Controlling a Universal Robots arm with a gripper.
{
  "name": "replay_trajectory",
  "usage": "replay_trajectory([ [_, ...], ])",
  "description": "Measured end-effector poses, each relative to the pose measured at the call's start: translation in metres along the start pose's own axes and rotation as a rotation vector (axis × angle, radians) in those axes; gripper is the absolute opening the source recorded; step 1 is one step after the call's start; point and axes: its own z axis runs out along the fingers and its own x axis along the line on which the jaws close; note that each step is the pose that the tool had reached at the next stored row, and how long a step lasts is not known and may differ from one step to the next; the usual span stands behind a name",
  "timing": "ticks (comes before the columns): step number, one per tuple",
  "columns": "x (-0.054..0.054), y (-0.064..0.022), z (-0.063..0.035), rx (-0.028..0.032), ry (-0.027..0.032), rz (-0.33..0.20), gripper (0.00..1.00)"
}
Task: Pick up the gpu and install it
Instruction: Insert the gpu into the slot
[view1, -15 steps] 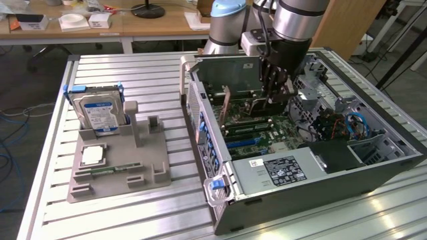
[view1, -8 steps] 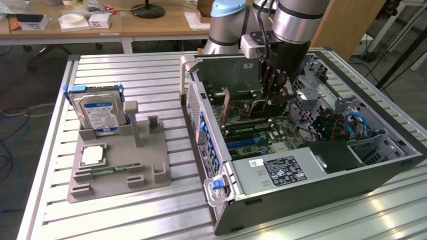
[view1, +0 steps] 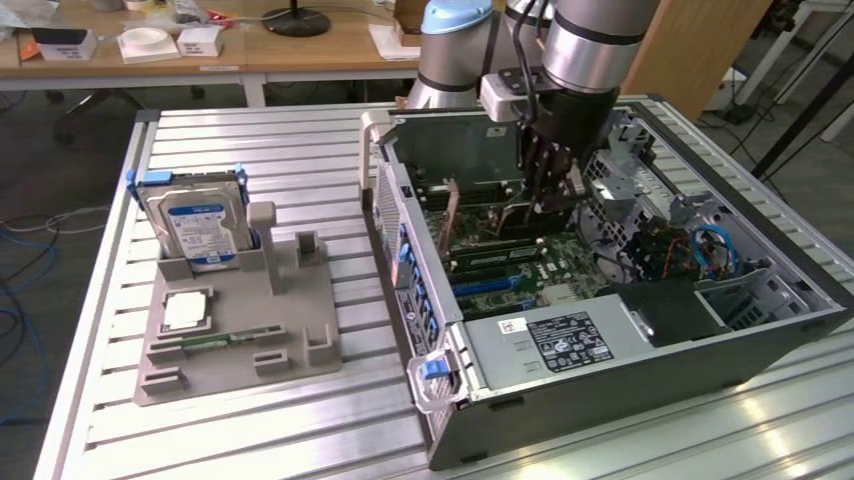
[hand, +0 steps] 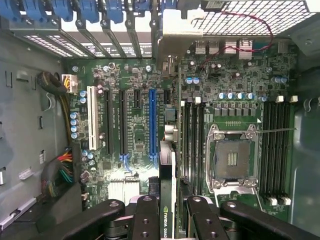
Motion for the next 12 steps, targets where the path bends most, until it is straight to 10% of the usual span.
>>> replay_trajectory([
  [12, 0.016, 0.0065, 0.019, 0.0, -0.0001, -0.001, 0.26],
])
